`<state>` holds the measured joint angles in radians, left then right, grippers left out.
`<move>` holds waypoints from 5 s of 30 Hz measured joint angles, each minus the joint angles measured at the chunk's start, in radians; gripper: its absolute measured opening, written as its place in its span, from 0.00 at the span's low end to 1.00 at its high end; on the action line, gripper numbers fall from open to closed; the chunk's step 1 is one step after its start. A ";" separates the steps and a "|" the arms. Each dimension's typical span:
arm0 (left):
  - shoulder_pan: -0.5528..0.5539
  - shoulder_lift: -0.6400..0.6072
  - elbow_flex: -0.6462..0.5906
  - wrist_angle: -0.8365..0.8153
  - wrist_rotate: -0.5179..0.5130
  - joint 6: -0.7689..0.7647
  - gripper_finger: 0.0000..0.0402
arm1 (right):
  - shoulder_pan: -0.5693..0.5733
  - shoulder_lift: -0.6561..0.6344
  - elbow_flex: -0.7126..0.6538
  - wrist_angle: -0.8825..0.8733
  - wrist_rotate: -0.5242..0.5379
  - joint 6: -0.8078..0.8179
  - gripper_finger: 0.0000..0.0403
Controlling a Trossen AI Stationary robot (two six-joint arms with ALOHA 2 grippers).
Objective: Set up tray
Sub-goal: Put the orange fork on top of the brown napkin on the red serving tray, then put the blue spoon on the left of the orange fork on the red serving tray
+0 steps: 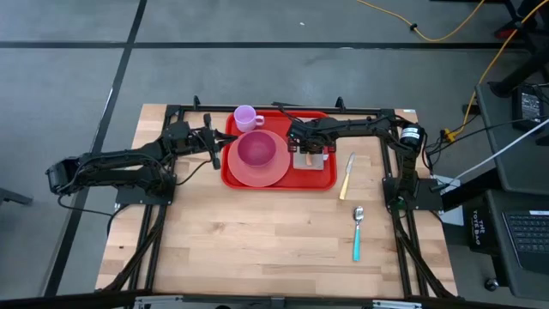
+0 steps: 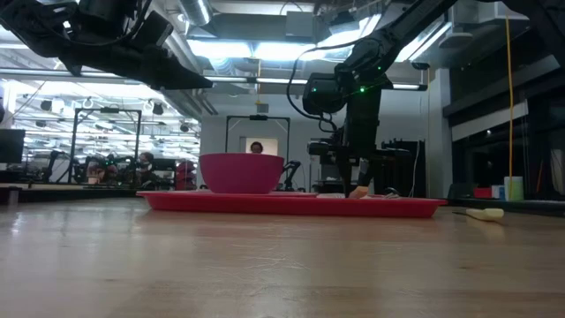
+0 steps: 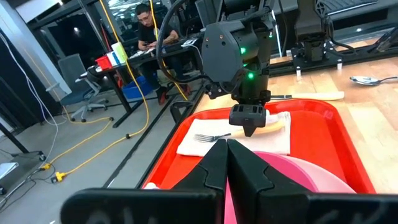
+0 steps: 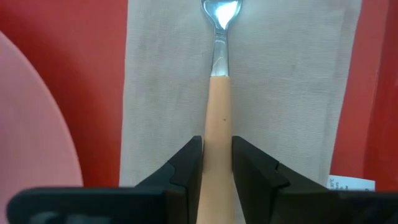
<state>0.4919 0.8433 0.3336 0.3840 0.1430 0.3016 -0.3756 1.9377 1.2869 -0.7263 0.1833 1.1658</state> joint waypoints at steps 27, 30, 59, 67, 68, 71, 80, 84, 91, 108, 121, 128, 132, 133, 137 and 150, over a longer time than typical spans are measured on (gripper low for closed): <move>0.000 0.000 0.000 0.000 0.000 0.000 0.02 | 0.000 0.000 0.000 0.000 0.042 0.007 0.17; 0.000 0.000 0.000 0.000 0.000 -0.001 0.02 | 0.000 0.000 0.000 0.000 0.041 0.007 0.17; 0.000 0.000 0.000 0.000 0.000 0.000 0.01 | 0.000 -0.004 0.069 -0.093 0.025 -0.131 0.44; 0.000 0.000 0.000 0.001 -0.003 -0.001 0.01 | 0.053 -0.009 0.255 -0.389 0.115 -0.253 0.44; 0.000 0.000 0.000 0.000 -0.003 0.000 0.01 | 0.068 -0.016 0.269 -0.417 0.134 -0.266 0.44; 0.000 0.000 0.000 0.000 -0.003 0.000 0.01 | 0.120 -0.056 0.278 -0.443 0.193 -0.305 0.44; 0.000 0.000 0.000 0.000 -0.003 -0.001 0.00 | 0.339 -0.214 0.013 -0.339 0.291 -0.200 0.44; 0.000 0.000 0.000 -0.001 -0.002 -0.002 0.01 | 0.456 -0.310 -0.157 -0.209 0.284 -0.070 0.44; 0.000 0.000 0.000 0.000 -0.002 -0.002 0.02 | 0.619 -0.415 -0.235 -0.155 0.259 0.123 0.44; 0.000 0.000 0.000 0.019 -0.002 0.045 0.01 | 0.857 -0.401 -0.134 -0.286 0.065 0.487 0.42; 0.000 0.000 0.000 0.019 0.005 -0.044 0.01 | 1.127 -0.286 0.011 -0.459 0.000 0.896 0.28; 0.000 0.000 0.000 0.008 0.005 -0.106 0.01 | 1.215 -0.246 0.011 -0.527 -0.058 0.984 0.27; 0.000 0.000 0.000 0.008 0.005 -0.106 0.01 | 1.233 -0.227 0.011 -0.560 -0.132 1.007 0.27; 0.000 0.000 0.000 0.008 0.005 -0.106 0.01 | 1.237 -0.223 0.011 -0.562 -0.133 1.007 0.27; 0.000 0.000 0.000 0.007 0.005 -0.106 0.01 | 1.238 -0.217 0.011 -0.561 -0.133 1.003 0.27; 0.000 0.000 0.000 0.008 0.004 -0.106 0.01 | 1.236 -0.217 -0.022 -0.560 -0.072 1.033 0.27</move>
<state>0.4915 0.8432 0.3332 0.3916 0.1474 0.1955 0.8604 1.7206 1.2651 -1.2865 0.1108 2.1984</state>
